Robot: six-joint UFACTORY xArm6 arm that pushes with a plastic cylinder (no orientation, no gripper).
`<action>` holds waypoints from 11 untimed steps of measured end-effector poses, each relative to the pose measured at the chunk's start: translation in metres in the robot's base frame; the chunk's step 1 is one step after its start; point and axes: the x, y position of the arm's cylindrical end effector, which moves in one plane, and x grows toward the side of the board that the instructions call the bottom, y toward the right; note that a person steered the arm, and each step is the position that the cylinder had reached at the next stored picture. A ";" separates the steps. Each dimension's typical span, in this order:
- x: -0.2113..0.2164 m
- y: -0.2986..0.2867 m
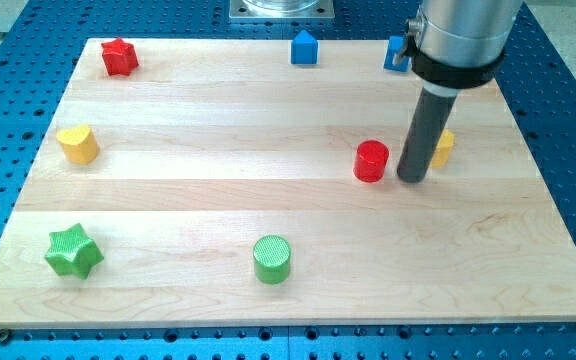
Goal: Push the hexagon to the center right side
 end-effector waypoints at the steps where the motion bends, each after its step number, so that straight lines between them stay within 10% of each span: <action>1: 0.026 -0.008; 8: -0.127 0.033; 11: -0.083 0.061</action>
